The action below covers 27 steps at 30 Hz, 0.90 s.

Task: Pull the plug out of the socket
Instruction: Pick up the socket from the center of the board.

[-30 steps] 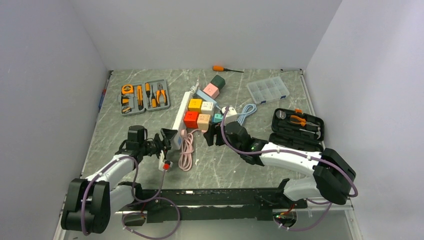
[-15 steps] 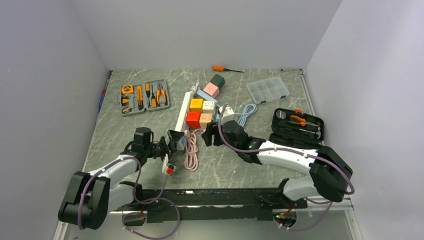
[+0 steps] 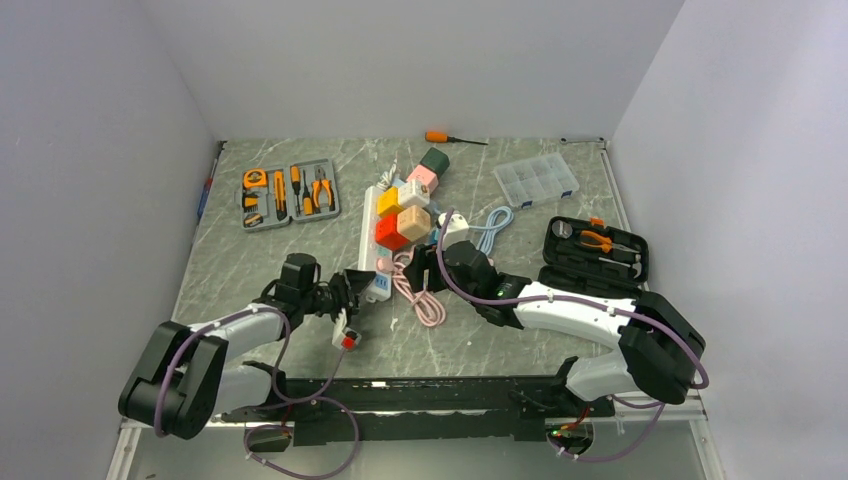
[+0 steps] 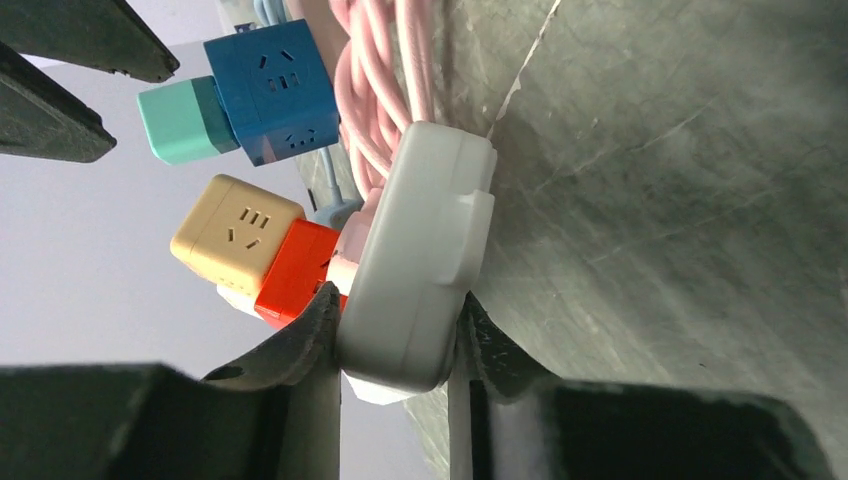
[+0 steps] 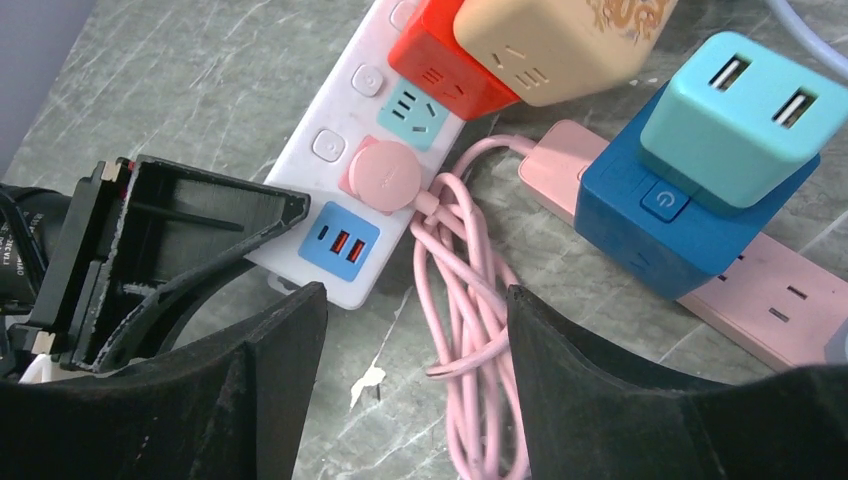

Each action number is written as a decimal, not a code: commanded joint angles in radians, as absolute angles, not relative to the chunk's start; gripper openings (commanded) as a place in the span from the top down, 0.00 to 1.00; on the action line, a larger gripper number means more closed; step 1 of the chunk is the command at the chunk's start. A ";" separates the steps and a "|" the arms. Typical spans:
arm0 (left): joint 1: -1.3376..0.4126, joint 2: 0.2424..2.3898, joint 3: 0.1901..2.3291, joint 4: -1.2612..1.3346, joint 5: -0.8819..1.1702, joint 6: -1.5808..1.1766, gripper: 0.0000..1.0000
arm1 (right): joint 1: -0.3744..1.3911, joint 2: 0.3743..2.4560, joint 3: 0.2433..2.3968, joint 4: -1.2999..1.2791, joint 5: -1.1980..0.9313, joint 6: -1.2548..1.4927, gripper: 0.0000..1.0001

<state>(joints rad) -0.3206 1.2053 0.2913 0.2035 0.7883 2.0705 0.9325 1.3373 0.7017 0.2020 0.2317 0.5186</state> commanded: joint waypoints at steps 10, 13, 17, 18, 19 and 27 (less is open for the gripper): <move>-0.316 1.128 0.280 0.359 0.814 2.657 1.00 | 0.933 1.388 0.730 0.209 0.233 0.435 0.32; -0.316 1.051 0.303 0.314 0.784 2.539 1.00 | 0.951 1.445 0.775 0.202 0.258 0.373 0.32; -0.313 0.943 0.389 0.124 0.768 2.427 1.00 | 0.982 1.518 0.825 0.228 0.301 0.291 0.31; -0.312 0.923 0.405 0.085 0.768 2.410 1.00 | 0.984 1.534 0.835 0.241 0.304 0.278 0.30; -0.311 0.908 0.416 0.059 0.770 2.398 1.00 | 0.987 1.548 0.842 0.256 0.305 0.268 0.29; -0.305 0.862 0.433 0.009 0.763 2.343 1.00 | 1.023 1.597 0.840 0.388 0.279 0.195 0.26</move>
<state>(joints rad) -0.3145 0.9169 0.3500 -0.1028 0.6971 2.0701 1.0004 1.5837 0.8181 0.2630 0.2699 0.2642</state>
